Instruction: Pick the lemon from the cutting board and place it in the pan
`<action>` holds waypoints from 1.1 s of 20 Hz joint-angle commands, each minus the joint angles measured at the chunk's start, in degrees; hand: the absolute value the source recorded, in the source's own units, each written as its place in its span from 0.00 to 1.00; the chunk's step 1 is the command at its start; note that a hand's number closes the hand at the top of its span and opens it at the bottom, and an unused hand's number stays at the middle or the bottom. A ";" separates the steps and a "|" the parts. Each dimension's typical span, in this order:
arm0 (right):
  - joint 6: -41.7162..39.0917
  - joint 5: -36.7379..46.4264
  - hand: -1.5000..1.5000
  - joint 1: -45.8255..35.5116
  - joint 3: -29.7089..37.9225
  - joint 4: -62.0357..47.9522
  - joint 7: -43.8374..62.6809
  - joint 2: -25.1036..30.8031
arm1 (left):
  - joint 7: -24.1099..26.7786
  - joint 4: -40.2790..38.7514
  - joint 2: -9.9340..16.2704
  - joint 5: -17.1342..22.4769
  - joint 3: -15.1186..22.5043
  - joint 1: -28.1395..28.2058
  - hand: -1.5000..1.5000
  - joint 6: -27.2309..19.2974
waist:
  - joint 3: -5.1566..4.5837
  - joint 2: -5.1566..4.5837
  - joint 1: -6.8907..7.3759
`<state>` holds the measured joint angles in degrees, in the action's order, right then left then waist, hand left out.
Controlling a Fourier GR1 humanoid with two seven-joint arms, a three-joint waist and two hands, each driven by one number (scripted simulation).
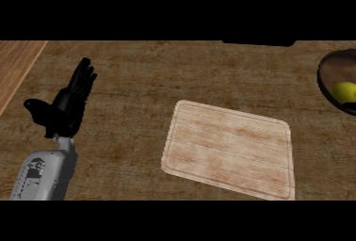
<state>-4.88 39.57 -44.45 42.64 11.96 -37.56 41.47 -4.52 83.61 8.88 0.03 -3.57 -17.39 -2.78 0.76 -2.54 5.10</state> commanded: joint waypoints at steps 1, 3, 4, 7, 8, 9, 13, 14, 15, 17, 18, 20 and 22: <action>-4.76 -5.50 0.00 -0.40 5.36 -1.76 -2.51 2.43 | 0.02 -0.02 -0.15 -0.61 -0.17 0.64 0.50 -0.92 | -0.06 0.46 -1.14; -8.40 -6.64 0.00 1.56 6.33 -2.58 -5.07 3.70 | -0.67 0.21 0.60 -0.10 -0.77 0.47 0.50 -0.42 | -0.07 0.59 -1.60; -10.99 -7.14 0.00 2.15 6.79 -3.54 -4.21 5.04 | 0.57 1.00 0.21 -0.06 -0.18 2.78 0.50 0.07 | -0.14 0.80 -1.44; -21.69 -8.20 0.00 4.61 7.19 -4.82 -7.41 7.95 | -0.35 1.16 -0.27 -0.86 -0.46 2.51 0.50 -1.73 | -0.18 1.17 -2.76; -23.67 -8.87 0.00 4.80 7.73 -4.94 -7.88 8.57 | -0.49 0.40 -0.59 -1.75 0.13 1.08 0.50 -2.31 | -0.18 1.11 -3.22; -27.11 -9.20 0.00 5.74 7.88 -4.71 -8.52 11.15 | 0.46 2.09 0.07 -0.46 -0.39 4.06 0.50 -0.80 | -0.27 1.48 -2.93; -34.24 -10.48 0.00 12.69 8.18 -4.08 -15.09 12.95 | 0.25 0.09 1.88 0.49 -2.79 3.58 0.50 -0.21 | -0.31 1.79 -4.97; -36.19 -10.54 0.00 12.27 7.92 -3.44 -14.29 14.90 | -2.36 1.34 1.48 0.86 -2.36 2.31 0.50 -0.44 | -0.30 1.96 -4.89; -36.27 -10.70 0.00 13.65 7.77 -3.12 -15.10 14.67 | -1.61 3.12 2.24 0.81 -2.73 4.22 0.50 -0.18 | -0.30 2.09 -4.36; -36.35 -11.64 0.00 14.92 7.91 -2.60 -15.16 14.46 | -0.95 1.91 2.69 1.34 -3.38 4.64 0.50 0.56 | -0.41 2.14 -4.64; -36.91 -12.21 0.00 14.11 8.18 -2.50 -13.79 15.32 | -1.08 3.69 0.90 -0.42 -1.52 5.39 0.50 -1.31 | -0.36 2.16 -4.30; -36.33 -12.61 0.00 17.04 7.86 -1.55 -16.08 14.51 | -0.24 2.29 0.29 -0.37 -1.60 5.44 0.50 -1.49 | -0.40 2.17 -4.82; -38.38 -12.19 0.00 18.76 6.59 -1.26 -16.57 14.28 | -2.53 1.34 3.00 1.21 -4.03 2.11 0.50 -0.24 | -0.38 2.18 -5.37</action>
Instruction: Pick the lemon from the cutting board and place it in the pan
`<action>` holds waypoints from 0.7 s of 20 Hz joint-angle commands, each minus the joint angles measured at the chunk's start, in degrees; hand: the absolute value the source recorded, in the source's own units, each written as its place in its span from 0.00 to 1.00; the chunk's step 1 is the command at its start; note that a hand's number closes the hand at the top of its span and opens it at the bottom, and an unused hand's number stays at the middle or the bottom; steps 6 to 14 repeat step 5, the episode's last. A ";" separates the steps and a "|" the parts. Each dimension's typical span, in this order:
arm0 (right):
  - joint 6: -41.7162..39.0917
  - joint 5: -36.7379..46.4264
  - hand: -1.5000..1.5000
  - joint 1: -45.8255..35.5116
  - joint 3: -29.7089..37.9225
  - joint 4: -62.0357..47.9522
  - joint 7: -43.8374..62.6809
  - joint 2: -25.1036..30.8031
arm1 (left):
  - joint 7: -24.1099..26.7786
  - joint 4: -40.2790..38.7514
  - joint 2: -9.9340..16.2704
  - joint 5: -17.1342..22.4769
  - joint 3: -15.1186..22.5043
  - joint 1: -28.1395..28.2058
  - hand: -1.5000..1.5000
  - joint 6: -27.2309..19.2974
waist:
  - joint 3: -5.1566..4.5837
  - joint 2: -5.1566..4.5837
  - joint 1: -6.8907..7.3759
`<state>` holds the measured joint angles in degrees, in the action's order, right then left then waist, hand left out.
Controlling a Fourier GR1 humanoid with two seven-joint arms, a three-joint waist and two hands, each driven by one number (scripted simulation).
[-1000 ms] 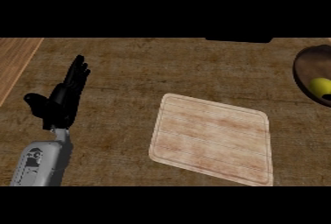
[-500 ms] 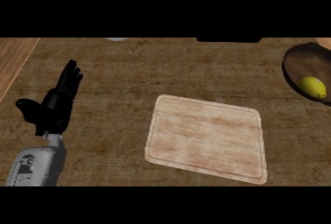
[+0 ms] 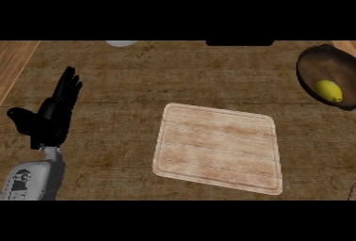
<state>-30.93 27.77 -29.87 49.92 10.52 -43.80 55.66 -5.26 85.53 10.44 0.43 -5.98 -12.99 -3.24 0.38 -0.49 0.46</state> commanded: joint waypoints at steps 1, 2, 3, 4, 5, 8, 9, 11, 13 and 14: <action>-13.58 -1.07 0.00 2.97 -0.36 0.14 -7.47 2.68 | 1.65 0.69 -1.49 -1.26 1.46 2.39 0.50 -0.72 | -0.04 0.18 -0.02; -13.17 -0.34 0.00 4.06 -1.57 0.86 -9.41 0.75 | -0.70 0.21 0.34 0.03 -0.13 -1.21 0.50 0.10 | 0.04 0.10 -0.32; -13.72 -0.25 0.00 4.82 -1.98 1.77 -8.83 3.47 | 0.95 0.59 -1.87 -0.67 1.44 1.34 0.50 -0.66 | -0.03 0.19 -0.27; -9.43 -0.25 0.00 4.02 -2.47 2.22 -9.00 -0.19 | -0.25 0.83 -1.10 -0.18 0.84 -0.72 0.50 -0.41 | -0.02 0.07 0.23; -9.18 -0.75 0.00 3.51 -2.45 2.46 -8.43 0.02 | 2.52 -1.60 -0.62 -0.30 0.22 1.07 0.50 0.34 | -0.08 0.00 0.24; -9.18 -0.75 0.00 3.51 -2.45 2.46 -8.43 0.02 | 2.52 -1.60 -0.62 -0.30 0.22 1.07 0.50 0.34 | -0.08 0.00 0.24; -9.18 -0.75 0.00 3.51 -2.45 2.46 -8.43 0.02 | 2.52 -1.60 -0.62 -0.30 0.22 1.07 0.50 0.34 | -0.08 0.00 0.24; -9.18 -0.75 0.00 3.51 -2.45 2.46 -8.43 0.02 | 2.52 -1.60 -0.62 -0.30 0.22 1.07 0.50 0.34 | -0.08 0.00 0.24; -9.18 -0.75 0.00 3.51 -2.45 2.46 -8.43 0.02 | 2.52 -1.60 -0.62 -0.30 0.22 1.07 0.50 0.34 | -0.08 0.00 0.24; -9.18 -0.75 0.00 3.51 -2.45 2.46 -8.43 0.02 | 2.52 -1.60 -0.62 -0.30 0.22 1.07 0.50 0.34 | -0.08 0.00 0.24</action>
